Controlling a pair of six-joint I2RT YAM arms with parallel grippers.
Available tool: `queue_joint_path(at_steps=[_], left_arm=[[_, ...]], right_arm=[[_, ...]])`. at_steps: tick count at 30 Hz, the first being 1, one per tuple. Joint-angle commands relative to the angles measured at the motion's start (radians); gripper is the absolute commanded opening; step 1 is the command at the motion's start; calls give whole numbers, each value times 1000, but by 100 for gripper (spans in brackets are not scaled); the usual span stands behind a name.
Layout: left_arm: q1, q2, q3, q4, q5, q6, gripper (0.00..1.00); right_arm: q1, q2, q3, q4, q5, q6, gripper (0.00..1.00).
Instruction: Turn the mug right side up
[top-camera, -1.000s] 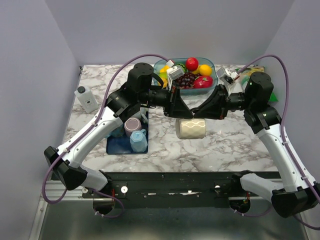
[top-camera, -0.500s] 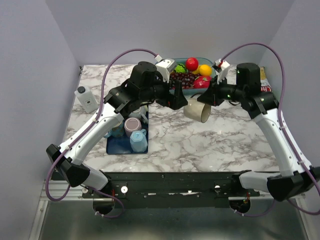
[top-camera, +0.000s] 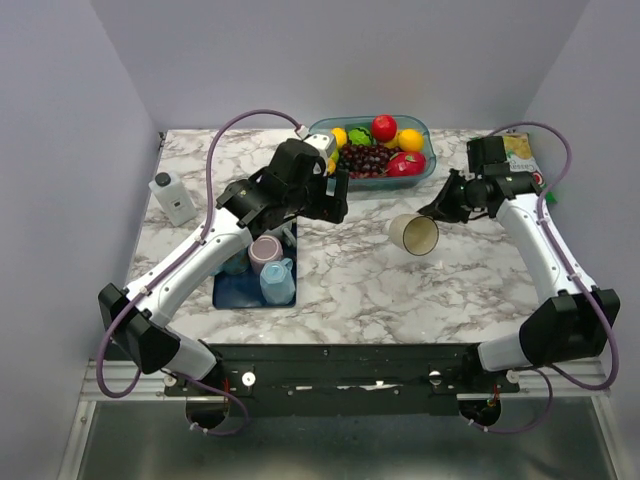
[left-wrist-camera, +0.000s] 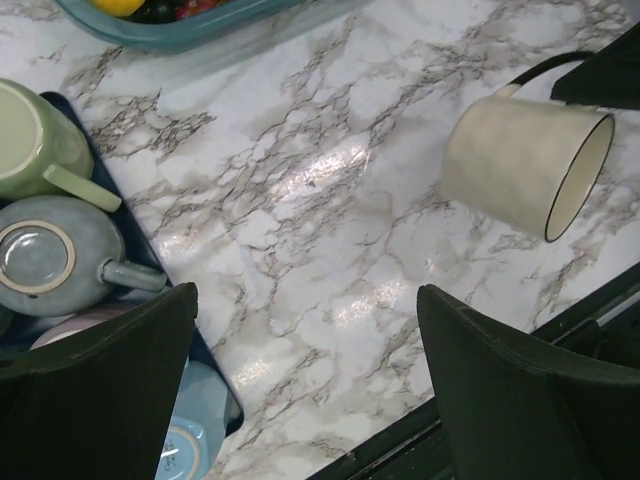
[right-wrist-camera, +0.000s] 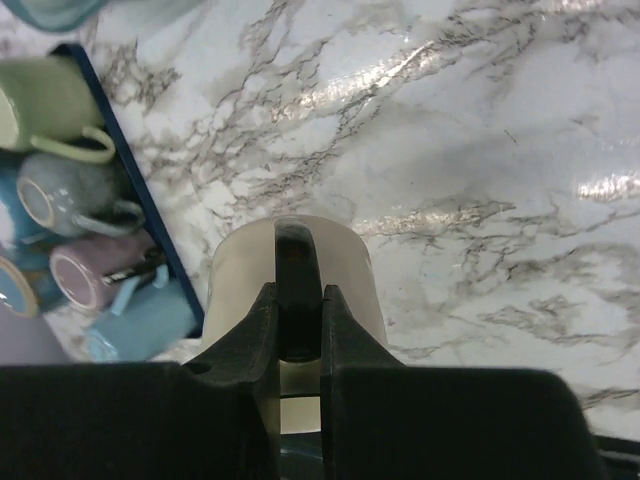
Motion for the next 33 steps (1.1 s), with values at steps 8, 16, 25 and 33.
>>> queue_joint_path(at_steps=[8,16,25,33], left_arm=[[-1,6,-60,-32,-114,-13,99],[-2,-11,-86,-44,-158,-34,99],[-1,-11,-110,-63,-207,-59,99],[-1,5,-106,-104,-227,-56,99]], right_arm=[[-183,119,-13,-77,-7,553,1],[-266,188,-79,-44,34,718,1],[-333,314,-65,-40,10,822,0],[-340,341,-85,-38,-28,969,0]])
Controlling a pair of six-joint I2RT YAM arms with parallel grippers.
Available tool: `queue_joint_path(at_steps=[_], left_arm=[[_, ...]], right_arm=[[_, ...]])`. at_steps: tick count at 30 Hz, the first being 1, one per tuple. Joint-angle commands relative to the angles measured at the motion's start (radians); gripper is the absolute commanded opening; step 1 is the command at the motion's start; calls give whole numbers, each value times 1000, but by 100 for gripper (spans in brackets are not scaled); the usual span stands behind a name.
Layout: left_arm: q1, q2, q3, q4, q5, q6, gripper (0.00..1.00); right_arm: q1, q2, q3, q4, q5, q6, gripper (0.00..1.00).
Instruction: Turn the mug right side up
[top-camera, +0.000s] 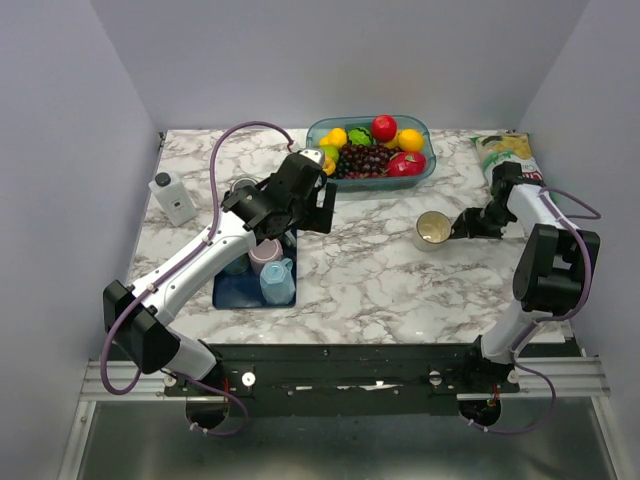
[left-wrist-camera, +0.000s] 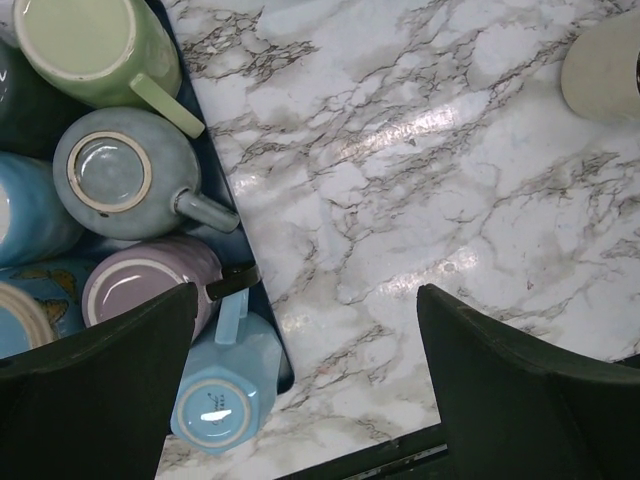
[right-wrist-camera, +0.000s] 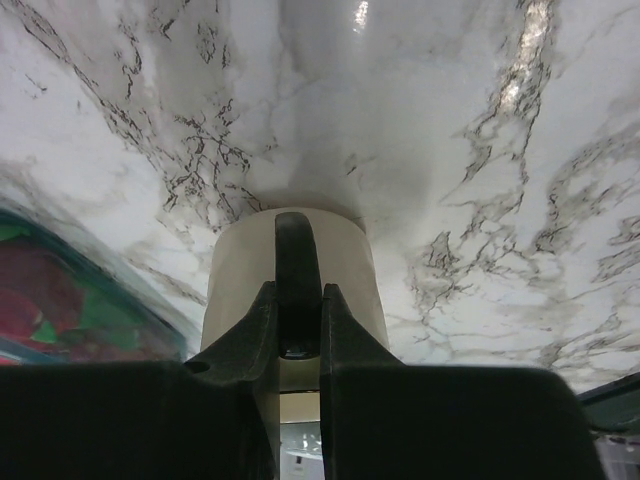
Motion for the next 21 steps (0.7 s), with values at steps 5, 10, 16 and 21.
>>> queue_joint_path(at_steps=[5,10,16,21], left_arm=[[-1,6,-20,-41,-53,-21,99],[-1,11,-20,-78,-71,-29,99],[-1,-5,-38,-86,-82,-35,99],[-1,-12,-52,-92,-90,-46,99]], right_arm=[[-4,-27,-24,19,-51,233,0],[-6,-32,-21,2,-36,313,1],[-6,11,40,-47,-5,351,16],[-4,8,56,-52,2,330,53]])
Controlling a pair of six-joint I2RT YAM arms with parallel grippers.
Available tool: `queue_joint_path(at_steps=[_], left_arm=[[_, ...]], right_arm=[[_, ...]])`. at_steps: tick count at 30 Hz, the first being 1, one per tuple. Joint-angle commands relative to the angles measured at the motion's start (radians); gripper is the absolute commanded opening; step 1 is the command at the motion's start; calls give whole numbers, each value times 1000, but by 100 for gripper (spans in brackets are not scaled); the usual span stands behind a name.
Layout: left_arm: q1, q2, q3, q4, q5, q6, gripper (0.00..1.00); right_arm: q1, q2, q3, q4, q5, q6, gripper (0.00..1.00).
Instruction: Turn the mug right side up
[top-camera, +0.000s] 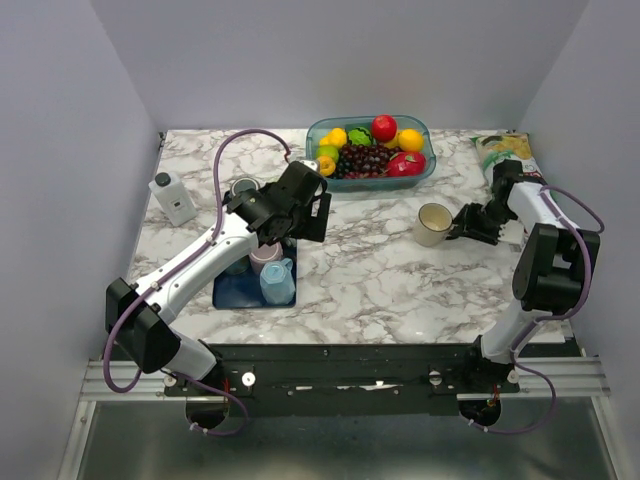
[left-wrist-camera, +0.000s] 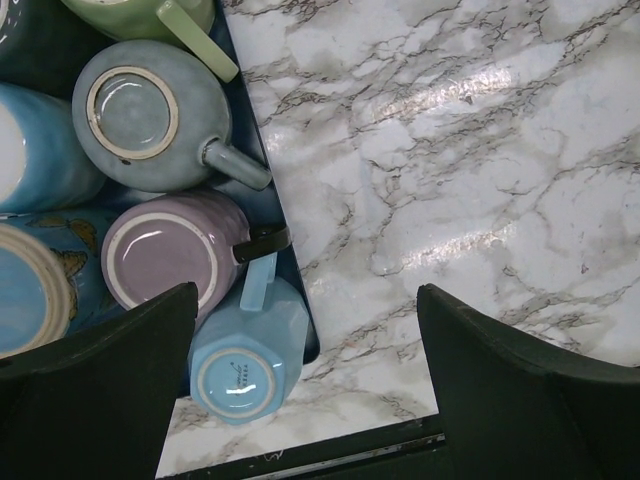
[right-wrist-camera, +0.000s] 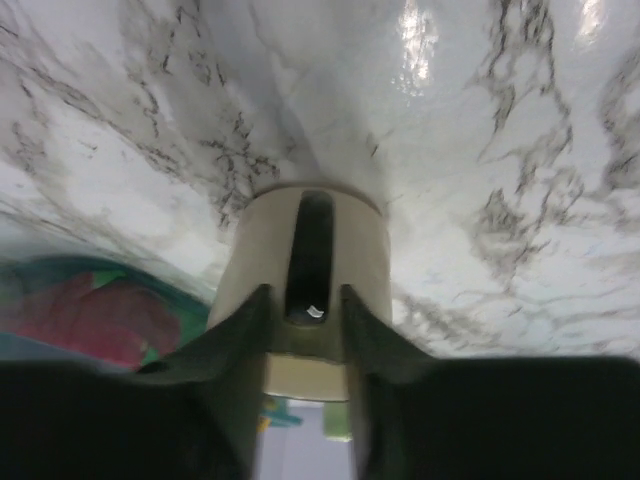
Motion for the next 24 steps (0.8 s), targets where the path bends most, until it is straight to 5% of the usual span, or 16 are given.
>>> queue_joint_path(at_steps=[1,3,6,24], left_arm=[[-1,-18,-13,-17,-43,-23,99],[-1,-16,-12,-27,-38,-32,99],[-1,-15,-1,-45,-38,-47,99],[16,-108,-74,-50,-125,-56,99]], right_arm=[[-6,-6,35,-17,5,13,61],[-4,-16,27,-3,5,-9,78],[-6,-30,22,7,2,-52,86],[137,-349,-120,128,113,-518,98]])
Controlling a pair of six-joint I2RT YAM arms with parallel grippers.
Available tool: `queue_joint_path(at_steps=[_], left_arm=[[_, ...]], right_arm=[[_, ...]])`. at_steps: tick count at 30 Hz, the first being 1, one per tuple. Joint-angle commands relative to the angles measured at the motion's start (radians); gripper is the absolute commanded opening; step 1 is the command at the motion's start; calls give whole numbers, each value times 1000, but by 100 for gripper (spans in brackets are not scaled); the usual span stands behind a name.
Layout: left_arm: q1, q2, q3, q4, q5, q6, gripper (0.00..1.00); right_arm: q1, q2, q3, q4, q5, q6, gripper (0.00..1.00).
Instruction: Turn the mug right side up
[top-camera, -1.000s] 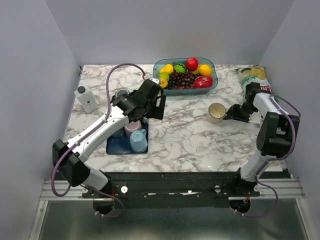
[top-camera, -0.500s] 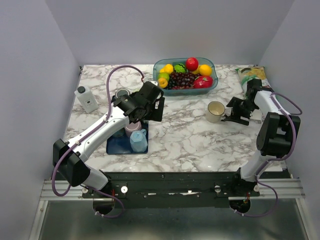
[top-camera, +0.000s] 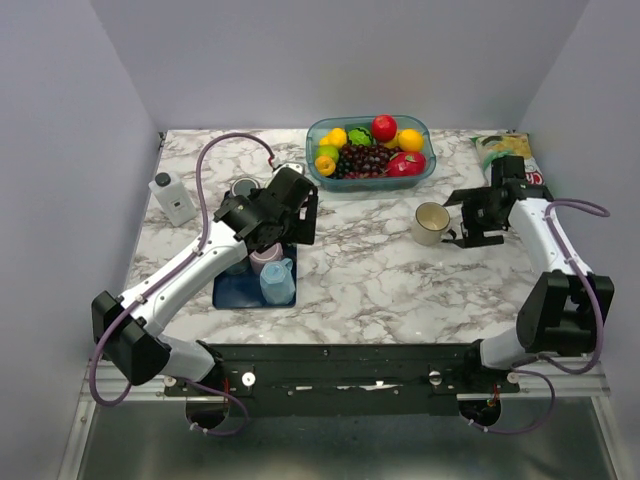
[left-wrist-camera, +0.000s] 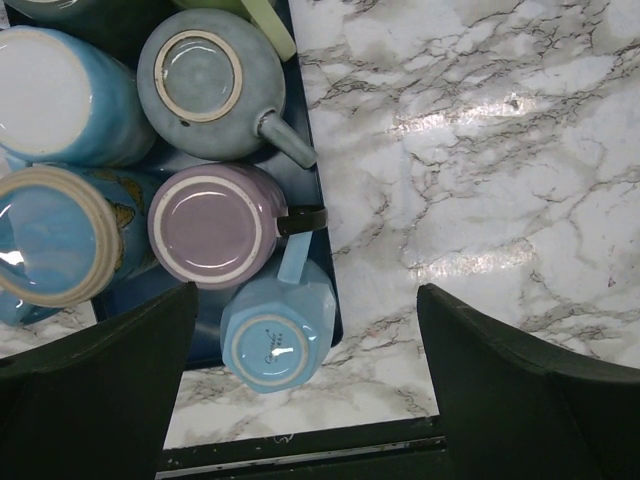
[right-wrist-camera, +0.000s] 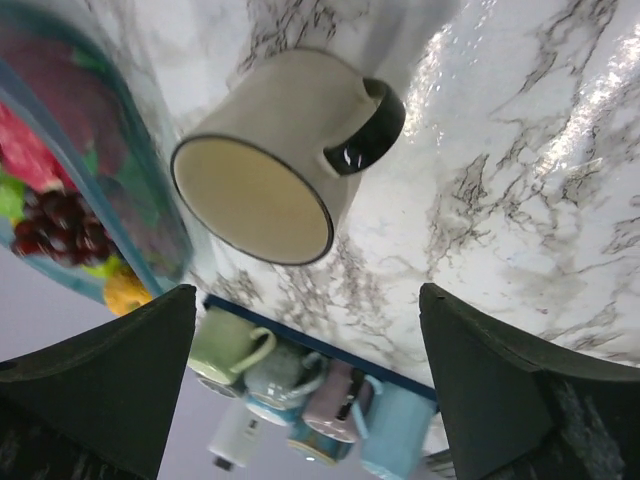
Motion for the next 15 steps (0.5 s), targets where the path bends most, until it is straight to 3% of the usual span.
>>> queue_joint_path(at_steps=[1,4,8,15], left_arm=[[14,-40,-40,-2,-42,8,99],[17,-48,-75,17,2,44,99],[17,-36,-115,34,48,80,97],[92,-43,-139,32,27,40,96]], right_arm=[[64,-93,-43,78,81,-212,98],[97,-171,-91,167,57,-370,97],[101,-269,-192,288,-104,-566,91],[187,-441,-335,448,-230,-732,88]])
